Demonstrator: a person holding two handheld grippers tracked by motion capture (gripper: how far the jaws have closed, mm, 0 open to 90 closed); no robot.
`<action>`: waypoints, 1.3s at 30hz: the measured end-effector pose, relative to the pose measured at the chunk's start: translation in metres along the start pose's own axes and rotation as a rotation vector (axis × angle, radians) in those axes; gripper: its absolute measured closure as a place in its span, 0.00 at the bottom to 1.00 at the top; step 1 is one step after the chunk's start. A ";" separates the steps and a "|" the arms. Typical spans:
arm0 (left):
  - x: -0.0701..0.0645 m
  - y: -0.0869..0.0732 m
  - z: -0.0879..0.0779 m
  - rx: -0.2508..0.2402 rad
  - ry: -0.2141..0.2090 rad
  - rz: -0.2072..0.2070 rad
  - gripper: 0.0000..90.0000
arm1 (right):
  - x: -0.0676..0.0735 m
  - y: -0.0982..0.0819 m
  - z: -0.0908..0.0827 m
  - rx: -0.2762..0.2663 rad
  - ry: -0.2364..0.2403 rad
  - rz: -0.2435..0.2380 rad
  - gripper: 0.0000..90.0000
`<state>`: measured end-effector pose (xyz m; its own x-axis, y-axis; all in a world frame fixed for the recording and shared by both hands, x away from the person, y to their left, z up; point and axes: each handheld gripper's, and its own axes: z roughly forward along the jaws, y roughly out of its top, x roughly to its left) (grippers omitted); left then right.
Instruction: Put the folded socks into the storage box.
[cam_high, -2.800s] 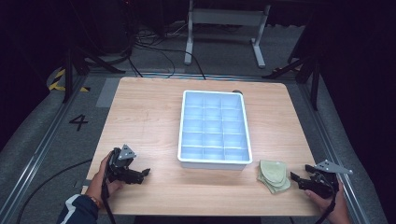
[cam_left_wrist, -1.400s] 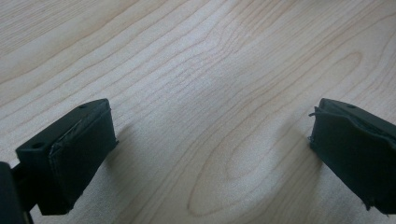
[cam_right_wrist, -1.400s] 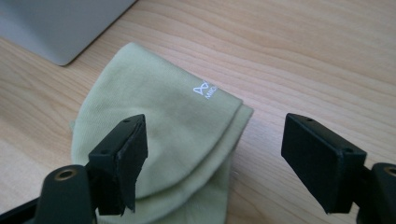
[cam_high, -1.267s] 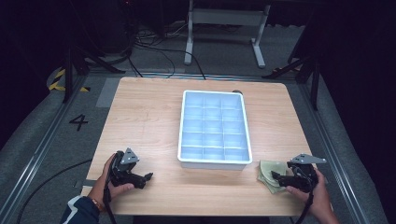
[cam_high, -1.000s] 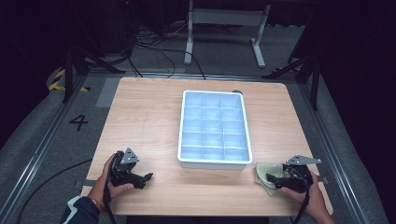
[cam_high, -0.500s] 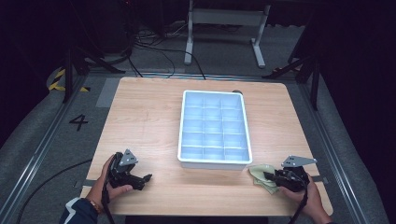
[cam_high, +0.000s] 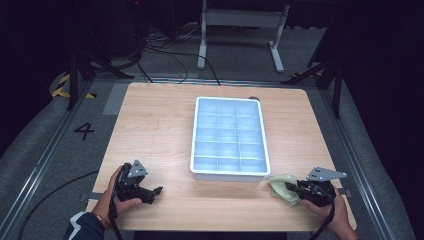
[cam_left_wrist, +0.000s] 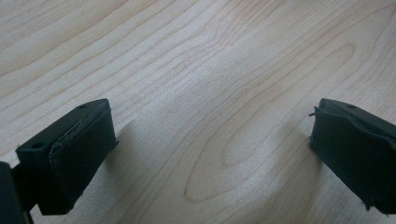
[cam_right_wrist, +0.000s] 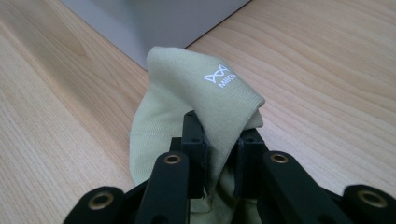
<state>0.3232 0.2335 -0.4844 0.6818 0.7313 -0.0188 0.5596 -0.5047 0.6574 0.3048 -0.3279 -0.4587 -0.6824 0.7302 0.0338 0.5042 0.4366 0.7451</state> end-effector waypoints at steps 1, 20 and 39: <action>0.000 0.000 0.000 0.001 0.001 0.004 0.00 | 0.000 0.000 -0.001 -0.005 0.001 0.005 0.87; 0.000 0.000 0.000 0.001 0.002 0.004 0.00 | -0.006 0.004 -0.025 -0.094 -0.036 -0.003 0.87; 0.002 0.000 0.000 0.001 -0.003 0.021 0.00 | -0.016 0.014 -0.050 -0.177 -0.076 -0.002 0.87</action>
<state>0.3244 0.2346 -0.4840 0.6946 0.7194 -0.0072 0.5457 -0.5203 0.6569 0.2962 -0.3604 -0.4155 -0.6377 0.7702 -0.0131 0.3975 0.3436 0.8508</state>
